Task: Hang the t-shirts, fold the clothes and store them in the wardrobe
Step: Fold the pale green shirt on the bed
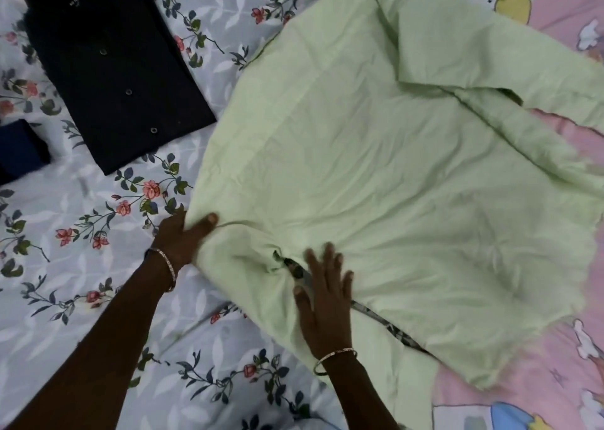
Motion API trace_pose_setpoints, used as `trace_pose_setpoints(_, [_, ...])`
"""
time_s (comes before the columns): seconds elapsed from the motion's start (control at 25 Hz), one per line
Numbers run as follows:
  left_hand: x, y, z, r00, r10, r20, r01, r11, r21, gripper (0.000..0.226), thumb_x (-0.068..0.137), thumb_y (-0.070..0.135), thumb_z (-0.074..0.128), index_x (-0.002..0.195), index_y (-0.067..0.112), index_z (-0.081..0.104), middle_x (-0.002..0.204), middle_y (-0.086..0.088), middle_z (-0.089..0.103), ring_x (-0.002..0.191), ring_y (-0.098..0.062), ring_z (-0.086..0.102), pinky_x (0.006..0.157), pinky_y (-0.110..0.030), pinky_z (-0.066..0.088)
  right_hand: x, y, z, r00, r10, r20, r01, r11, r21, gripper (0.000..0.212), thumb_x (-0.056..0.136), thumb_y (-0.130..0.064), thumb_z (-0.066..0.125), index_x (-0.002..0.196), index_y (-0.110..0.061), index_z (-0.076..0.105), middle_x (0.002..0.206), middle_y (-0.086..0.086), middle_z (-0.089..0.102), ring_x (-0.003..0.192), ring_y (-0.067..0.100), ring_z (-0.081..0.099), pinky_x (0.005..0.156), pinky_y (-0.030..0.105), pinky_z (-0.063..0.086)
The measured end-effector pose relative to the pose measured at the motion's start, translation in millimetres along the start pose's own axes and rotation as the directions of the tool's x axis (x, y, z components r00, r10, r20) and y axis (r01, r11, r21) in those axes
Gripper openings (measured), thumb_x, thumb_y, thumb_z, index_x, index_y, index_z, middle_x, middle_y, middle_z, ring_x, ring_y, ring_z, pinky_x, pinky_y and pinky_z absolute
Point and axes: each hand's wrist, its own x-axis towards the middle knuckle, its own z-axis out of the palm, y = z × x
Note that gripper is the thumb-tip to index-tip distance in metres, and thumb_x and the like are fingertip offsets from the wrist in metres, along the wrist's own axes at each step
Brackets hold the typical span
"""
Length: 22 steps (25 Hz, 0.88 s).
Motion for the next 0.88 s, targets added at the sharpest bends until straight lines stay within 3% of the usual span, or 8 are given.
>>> trace_pose_setpoints(0.12, [-14.0, -12.0, 11.4, 0.928, 0.180, -0.325, -0.059, 0.936, 0.348, 0.036, 0.090, 0.044, 0.068, 0.108, 0.012, 0.065, 0.106, -0.014, 0.066, 0.102, -0.034, 0.059, 0.083, -0.038, 0.042, -24.6, 0.4, -8.4, 0.987, -0.146, 0.066, 0.126, 0.962, 0.241, 0.047, 0.099, -0.039, 0.042, 0.144, -0.031, 0.050, 0.153, -0.004, 0.047, 0.143, 0.012, 0.040, 0.119, 0.041, 0.029])
trace_pose_setpoints(0.2, [-28.4, -12.6, 22.4, 0.775, 0.415, -0.477, -0.135, 0.845, 0.517, 0.039, 0.088, 0.036, 0.069, 0.117, 0.011, 0.059, 0.119, -0.018, 0.058, 0.111, -0.040, 0.051, 0.090, -0.046, 0.041, -38.2, 8.8, -24.4, 0.999, -0.049, -0.003, 0.046, 0.925, 0.378, 0.029, 0.098, -0.036, 0.046, 0.121, -0.037, 0.064, 0.111, -0.014, 0.074, 0.098, 0.006, 0.070, 0.084, 0.040, 0.057])
trace_pose_setpoints(0.32, [-60.3, -5.3, 56.8, 0.610, 0.715, -0.342, -0.397, 0.649, 0.649, 0.033, 0.088, 0.028, 0.064, 0.118, 0.014, 0.058, 0.119, -0.015, 0.056, 0.111, -0.037, 0.051, 0.088, -0.044, 0.040, -60.4, 39.8, -54.3, 0.929, 0.133, -0.346, -0.018, 0.949, 0.315, 0.022, 0.094, -0.026, 0.050, 0.105, -0.028, 0.070, 0.091, -0.011, 0.074, 0.083, 0.013, 0.070, 0.072, 0.039, 0.056])
trace_pose_setpoints(0.4, [-82.5, -8.8, 89.2, 0.584, 0.803, -0.122, -0.563, 0.508, 0.652, 0.034, 0.084, 0.027, 0.065, 0.115, 0.016, 0.061, 0.119, -0.010, 0.058, 0.110, -0.033, 0.054, 0.083, -0.043, 0.044, -75.0, 68.8, -76.8, 0.778, 0.254, -0.574, -0.177, 0.966, 0.188, 0.027, 0.087, -0.019, 0.054, 0.109, -0.018, 0.070, 0.104, 0.002, 0.070, 0.093, 0.026, 0.064, 0.080, 0.043, 0.051])
trace_pose_setpoints(0.48, [-102.0, -21.7, 121.0, 0.596, 0.798, 0.092, -0.640, 0.403, 0.655, 0.042, 0.077, 0.030, 0.066, 0.117, 0.019, 0.062, 0.130, -0.005, 0.057, 0.119, -0.030, 0.054, 0.084, -0.044, 0.048, -89.7, 96.6, -99.4, 0.539, 0.536, -0.650, -0.502, 0.824, 0.263, 0.044, 0.081, -0.013, 0.061, 0.125, -0.014, 0.062, 0.120, 0.015, 0.061, 0.107, 0.039, 0.055, 0.085, 0.050, 0.045])
trace_pose_setpoints(0.56, [-116.1, -38.4, 146.2, 0.628, 0.734, 0.259, -0.640, 0.298, 0.708, 0.054, 0.072, 0.034, 0.066, 0.125, 0.025, 0.059, 0.142, -0.002, 0.052, 0.134, -0.028, 0.046, 0.093, -0.048, 0.044, -104.6, 128.2, -117.0, 0.306, 0.799, -0.518, -0.671, 0.567, 0.478, 0.064, 0.078, -0.012, 0.076, 0.137, -0.010, 0.051, 0.130, 0.024, 0.054, 0.117, 0.044, 0.050, 0.090, 0.051, 0.041])
trace_pose_setpoints(0.6, [-121.8, -45.2, 156.5, 0.631, 0.709, 0.316, -0.632, 0.233, 0.740, 0.061, 0.072, 0.035, 0.067, 0.131, 0.027, 0.057, 0.146, 0.000, 0.049, 0.139, -0.027, 0.041, 0.099, -0.051, 0.039, -110.8, 140.5, -126.4, 0.275, 0.866, -0.417, -0.669, 0.484, 0.564, 0.071, 0.076, -0.016, 0.083, 0.138, -0.007, 0.049, 0.129, 0.026, 0.055, 0.118, 0.042, 0.053, 0.094, 0.048, 0.041])
trace_pose_setpoints(0.88, [-125.2, -63.8, 208.0, 0.470, 0.734, 0.489, -0.648, -0.090, 0.757, 0.049, 0.077, 0.016, 0.067, 0.125, 0.026, 0.062, 0.120, -0.005, 0.064, 0.114, -0.030, 0.060, 0.104, -0.054, 0.037, -116.3, 172.1, -143.2, 0.530, 0.845, 0.074, -0.656, 0.352, 0.668, 0.035, 0.077, -0.032, 0.085, 0.070, -0.005, 0.065, 0.072, 0.017, 0.066, 0.059, 0.025, 0.060, 0.061, 0.031, 0.051])
